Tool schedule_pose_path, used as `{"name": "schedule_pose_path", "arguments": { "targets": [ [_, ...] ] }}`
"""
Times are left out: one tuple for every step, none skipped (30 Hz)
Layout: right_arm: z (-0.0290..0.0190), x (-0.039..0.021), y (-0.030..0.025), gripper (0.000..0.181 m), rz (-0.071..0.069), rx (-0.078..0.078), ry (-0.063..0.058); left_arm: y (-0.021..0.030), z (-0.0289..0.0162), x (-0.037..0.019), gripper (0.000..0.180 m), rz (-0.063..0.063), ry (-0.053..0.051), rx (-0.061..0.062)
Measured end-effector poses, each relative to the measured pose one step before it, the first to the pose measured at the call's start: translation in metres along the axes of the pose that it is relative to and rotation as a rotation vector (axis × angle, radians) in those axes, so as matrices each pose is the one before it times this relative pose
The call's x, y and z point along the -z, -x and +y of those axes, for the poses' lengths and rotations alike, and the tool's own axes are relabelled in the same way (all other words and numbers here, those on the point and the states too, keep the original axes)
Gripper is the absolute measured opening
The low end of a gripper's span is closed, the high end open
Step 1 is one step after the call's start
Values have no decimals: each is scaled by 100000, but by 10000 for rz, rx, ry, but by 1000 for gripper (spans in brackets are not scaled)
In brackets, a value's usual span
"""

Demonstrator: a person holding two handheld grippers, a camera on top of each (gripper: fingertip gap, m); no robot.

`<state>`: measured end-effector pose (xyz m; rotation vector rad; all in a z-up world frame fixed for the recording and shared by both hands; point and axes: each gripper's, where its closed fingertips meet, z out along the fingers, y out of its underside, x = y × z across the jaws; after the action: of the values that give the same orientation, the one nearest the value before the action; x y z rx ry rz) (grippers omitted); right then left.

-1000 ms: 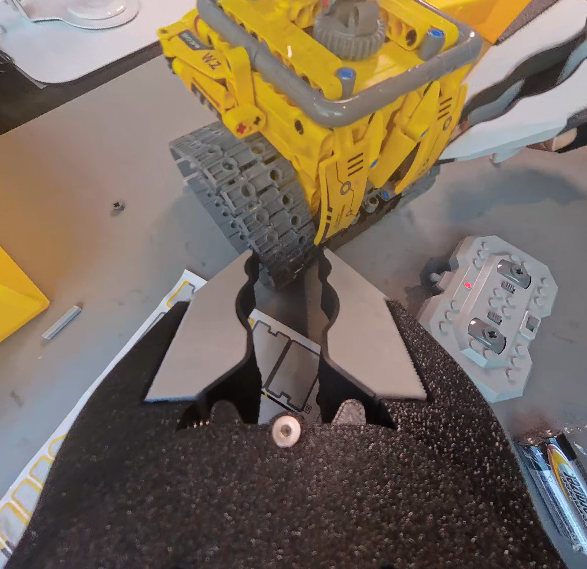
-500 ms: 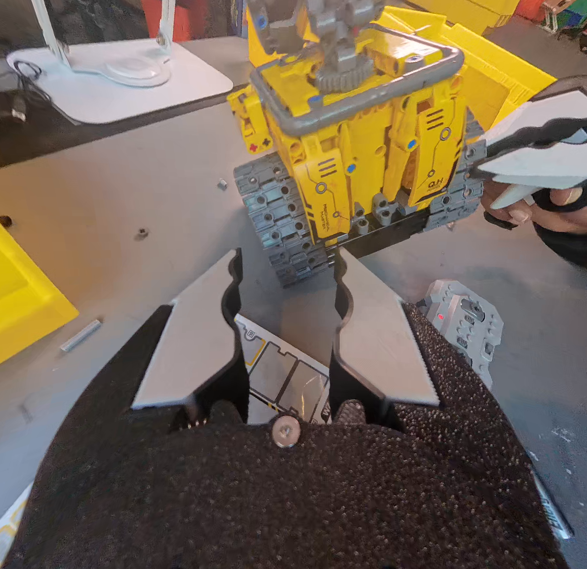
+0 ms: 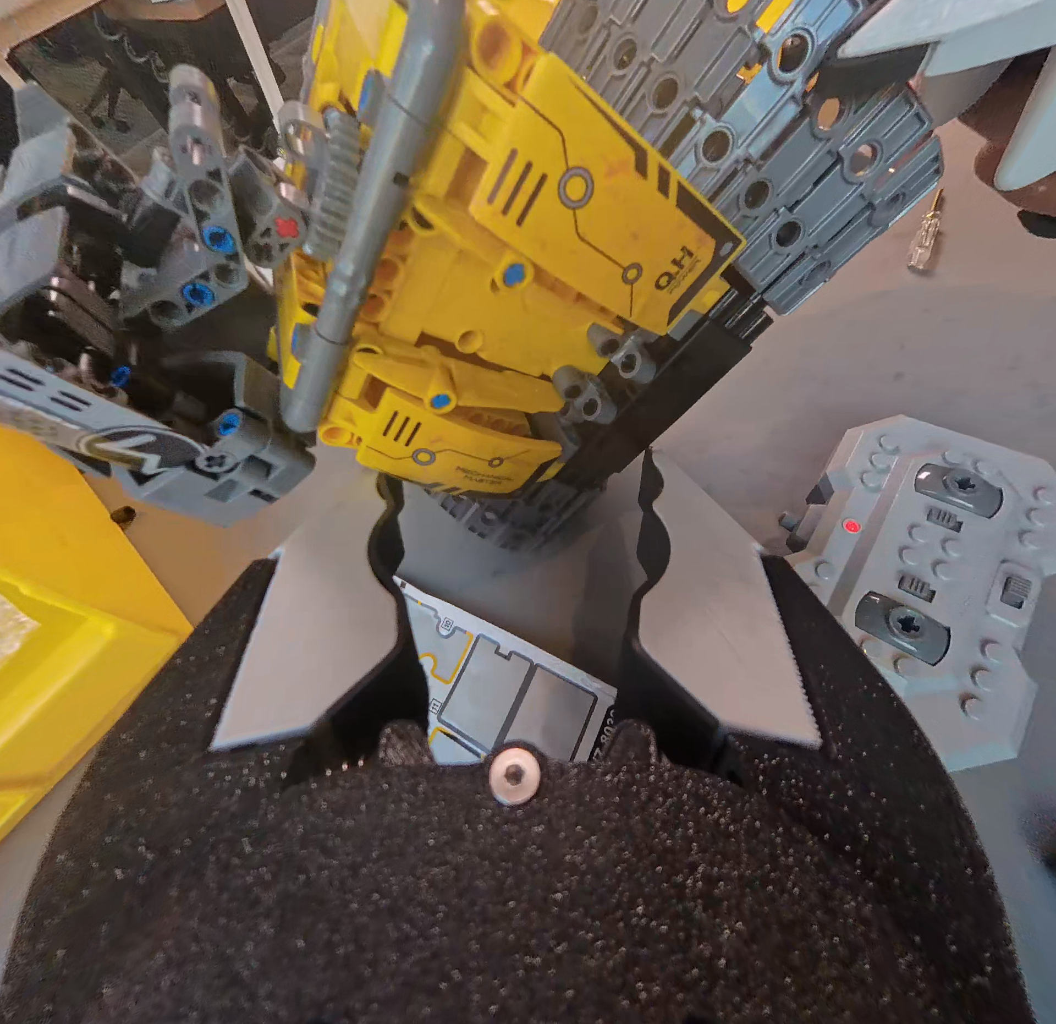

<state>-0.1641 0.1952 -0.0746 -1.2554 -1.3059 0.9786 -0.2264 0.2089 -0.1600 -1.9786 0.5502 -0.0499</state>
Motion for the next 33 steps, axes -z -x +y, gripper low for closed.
{"name": "schedule_pose_path", "arguments": {
  "targets": [
    [39,50,99,4,-64,67,-55,9,42,89,81,-6,0,-31],
    [91,7,105,5,-90,77,-14,-11,73,120,79,50,26,-54],
    [39,30,51,5,-75,47,-38,-42,-52,164,73,124,-61,39],
    [83,36,-34,5,-27,28,-1,25,-78,160,68,144,-95,151],
    [86,38,-22,6,-66,32,4,36,-41,111,63,163,-80,177],
    [65,63,-68,7,-43,32,7,-4,-72,91,59,160,-80,168],
    [81,68,-108,7,-7,46,13,-36,-63,49,55,129,-62,134],
    [110,64,-45,7,-27,103,22,-29,-66,17,52,92,-47,86],
    [143,53,-27,8,-41,108,48,-64,-79,19,50,96,-55,76],
    [188,28,70,12,-99,106,72,-61,-58,11,47,129,-47,139],
    [94,44,233,19,-190,154,6,21,-65,71,41,131,-65,222],
    [101,76,116,24,-117,181,2,-35,33,37,37,208,-12,233],
    [174,56,210,31,-192,218,47,-113,24,39,33,262,-36,235],
    [168,56,150,37,-159,210,49,-89,-51,27,29,230,-78,246],
    [208,44,-58,40,-31,198,75,4,-9,-23,27,134,-22,170],
    [182,-7,142,43,-123,216,56,20,-16,-32,26,106,-4,115],
    [61,1,128,44,-63,212,19,21,-40,1,26,125,1,160],
    [101,5,180,45,-43,323,71,63,-32,52,24,122,-10,204],
    [228,-24,229,47,-40,474,161,60,-89,111,21,158,-70,299],
    [303,6,182,47,32,618,181,-75,-111,96,19,299,-77,395],
    [487,9,117,46,87,755,242,-49,-14,68,17,244,-17,296],
    [708,-54,94,45,129,839,319,92,72,20,16,93,44,178],
    [830,-126,99,45,168,885,372,111,88,-16,14,30,66,155],
    [775,-211,83,41,223,775,376,-4,92,-69,13,114,71,176],
    [321,-178,394,28,-4,532,182,79,-6,-47,13,9,-8,104],
    [-129,-156,151,27,31,60,-25,168,-7,48,13,-85,5,-29],
    [-294,-94,-8,25,-51,-204,-64,109,-23,133,14,-67,19,-74],
    [-453,58,-252,20,-33,-206,-116,-2,-120,170,15,-5,-44,-31],
    [-337,67,-453,20,-11,-237,-35,-34,-141,185,16,20,-88,-26],
    [-471,115,-517,18,-81,-460,-107,-134,-153,207,19,45,-91,-118],
    [-591,179,-677,11,-47,-678,-156,-142,-334,300,33,-14,-153,-200],
    [-422,133,-419,10,-219,-687,-42,80,-406,464,47,-202,-102,-313],
    [-489,163,-608,7,-10,-561,-47,326,-344,634,57,-367,-28,-440]
  ]
}}
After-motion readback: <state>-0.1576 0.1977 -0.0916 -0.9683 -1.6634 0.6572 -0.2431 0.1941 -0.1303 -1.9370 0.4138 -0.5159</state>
